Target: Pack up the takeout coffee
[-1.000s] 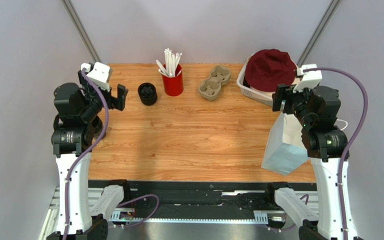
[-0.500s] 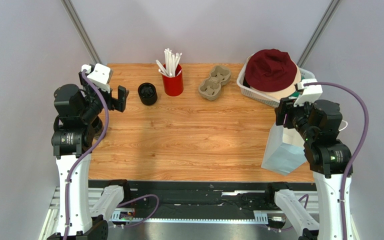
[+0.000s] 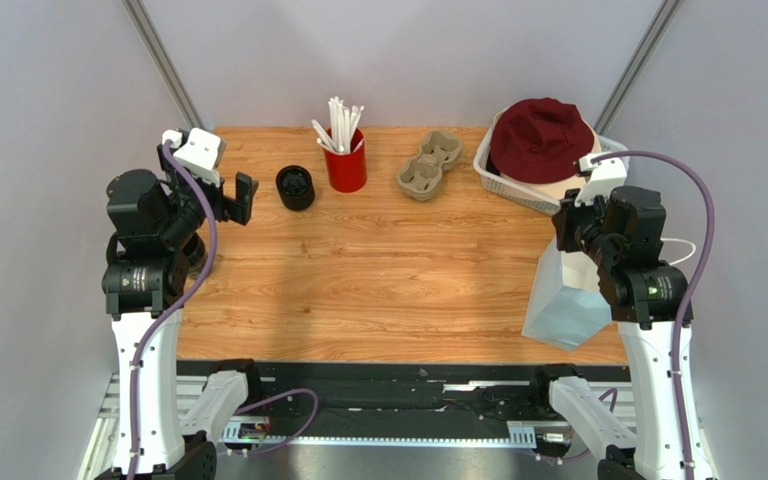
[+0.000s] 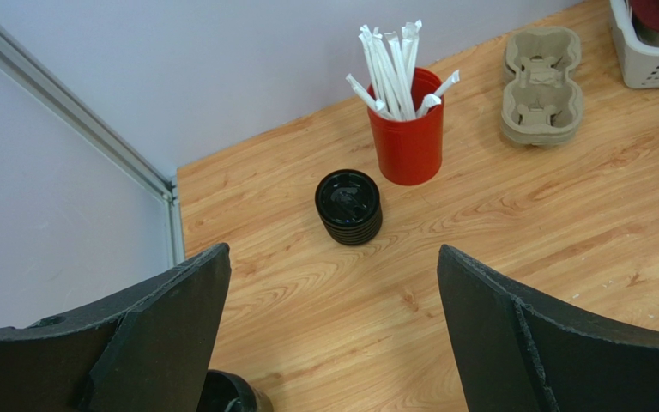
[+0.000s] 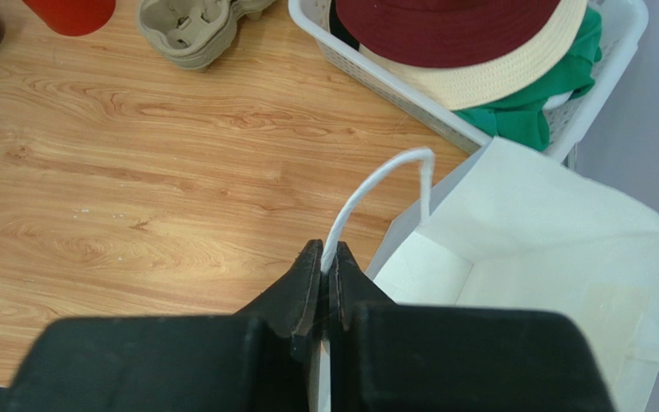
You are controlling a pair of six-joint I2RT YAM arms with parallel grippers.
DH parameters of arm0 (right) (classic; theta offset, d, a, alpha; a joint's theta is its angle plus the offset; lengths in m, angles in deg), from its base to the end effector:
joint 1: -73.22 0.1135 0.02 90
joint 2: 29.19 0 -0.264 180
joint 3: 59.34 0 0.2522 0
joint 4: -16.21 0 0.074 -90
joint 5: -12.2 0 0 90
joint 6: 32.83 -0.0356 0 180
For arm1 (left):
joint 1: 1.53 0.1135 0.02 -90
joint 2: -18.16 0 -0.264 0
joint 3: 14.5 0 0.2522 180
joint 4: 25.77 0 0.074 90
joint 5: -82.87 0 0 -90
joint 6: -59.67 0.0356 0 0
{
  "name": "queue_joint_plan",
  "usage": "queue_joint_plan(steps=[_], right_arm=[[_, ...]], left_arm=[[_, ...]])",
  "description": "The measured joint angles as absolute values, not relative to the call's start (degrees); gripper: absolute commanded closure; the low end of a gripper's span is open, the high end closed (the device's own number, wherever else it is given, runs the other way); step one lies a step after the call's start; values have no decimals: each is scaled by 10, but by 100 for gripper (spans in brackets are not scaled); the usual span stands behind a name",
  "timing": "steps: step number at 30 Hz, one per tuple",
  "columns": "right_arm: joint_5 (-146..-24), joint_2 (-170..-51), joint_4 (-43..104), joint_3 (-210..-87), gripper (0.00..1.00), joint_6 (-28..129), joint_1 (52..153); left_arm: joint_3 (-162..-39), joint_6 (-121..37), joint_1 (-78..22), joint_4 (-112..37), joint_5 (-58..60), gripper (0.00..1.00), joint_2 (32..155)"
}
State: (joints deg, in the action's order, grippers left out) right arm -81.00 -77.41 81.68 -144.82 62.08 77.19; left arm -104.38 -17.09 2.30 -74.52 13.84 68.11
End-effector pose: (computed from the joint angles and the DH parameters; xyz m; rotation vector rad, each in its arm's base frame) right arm 0.1409 0.0118 0.4113 -0.1940 2.0535 0.0475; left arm 0.1500 -0.0027 0.4610 0.4067 1.6665 -0.0946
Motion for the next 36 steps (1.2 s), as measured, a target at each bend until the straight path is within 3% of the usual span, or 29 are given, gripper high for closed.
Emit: queue_joint_plan(steps=[5, 15, 26, 36], right_arm=[[-809, -805, 818, -1476, 100, 619, 812], [-752, -913, 815, -1535, 100, 635, 1007], [-697, -1113, 807, -1709, 100, 686, 1217], [-692, -1279, 786, -1831, 100, 715, 1348]], left_arm=[[-1044, -171, 23, -745, 141, 1, 682], [-1044, -170, 23, -745, 143, 1, 685], [-1039, -166, 23, -746, 143, 1, 689], [-1039, -155, 23, -745, 117, 1, 690]])
